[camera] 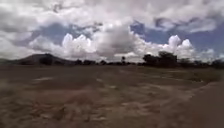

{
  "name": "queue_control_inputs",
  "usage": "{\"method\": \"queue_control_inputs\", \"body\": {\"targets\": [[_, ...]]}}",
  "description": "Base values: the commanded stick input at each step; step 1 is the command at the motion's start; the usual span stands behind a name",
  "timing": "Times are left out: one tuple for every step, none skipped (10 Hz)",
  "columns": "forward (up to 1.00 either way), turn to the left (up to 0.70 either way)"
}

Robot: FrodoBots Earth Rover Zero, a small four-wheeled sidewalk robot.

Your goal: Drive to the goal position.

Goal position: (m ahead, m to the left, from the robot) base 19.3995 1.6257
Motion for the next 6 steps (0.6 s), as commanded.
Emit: {"method": "queue_control_inputs", "body": {"targets": [[1.0, 0.0], [1.0, 0.0], [1.0, 0.0], [1.0, 0.0], [1.0, -0.09], [1.0, -0.22]]}}
